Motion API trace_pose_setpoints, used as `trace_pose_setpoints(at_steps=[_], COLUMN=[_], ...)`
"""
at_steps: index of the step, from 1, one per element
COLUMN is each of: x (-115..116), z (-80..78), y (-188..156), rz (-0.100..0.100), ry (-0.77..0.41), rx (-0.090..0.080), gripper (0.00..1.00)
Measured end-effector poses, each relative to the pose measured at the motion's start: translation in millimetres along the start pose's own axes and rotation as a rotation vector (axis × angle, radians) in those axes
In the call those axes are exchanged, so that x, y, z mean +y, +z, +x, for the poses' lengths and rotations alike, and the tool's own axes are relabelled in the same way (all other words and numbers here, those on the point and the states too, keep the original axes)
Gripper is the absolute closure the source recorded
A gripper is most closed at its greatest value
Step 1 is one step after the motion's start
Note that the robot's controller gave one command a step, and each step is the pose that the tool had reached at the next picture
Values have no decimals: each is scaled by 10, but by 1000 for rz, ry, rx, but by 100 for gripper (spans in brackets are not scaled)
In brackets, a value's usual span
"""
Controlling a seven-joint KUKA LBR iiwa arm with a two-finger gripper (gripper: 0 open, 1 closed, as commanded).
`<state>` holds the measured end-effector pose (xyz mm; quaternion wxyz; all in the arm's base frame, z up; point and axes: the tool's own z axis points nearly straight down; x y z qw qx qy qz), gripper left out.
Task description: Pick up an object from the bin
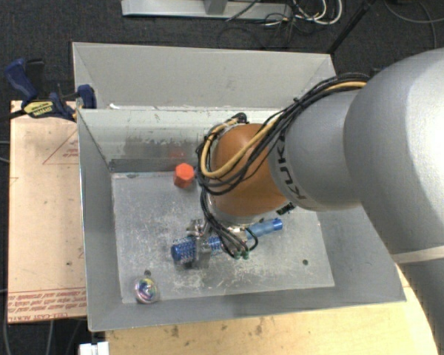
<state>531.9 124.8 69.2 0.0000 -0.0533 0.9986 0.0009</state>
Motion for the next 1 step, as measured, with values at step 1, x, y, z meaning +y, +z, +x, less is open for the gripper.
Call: trace_pose_setpoints(at_steps=[1], x=[-25], z=[-229], y=[-1533], rz=[0], ry=[-72], rx=[-10], gripper=[100])
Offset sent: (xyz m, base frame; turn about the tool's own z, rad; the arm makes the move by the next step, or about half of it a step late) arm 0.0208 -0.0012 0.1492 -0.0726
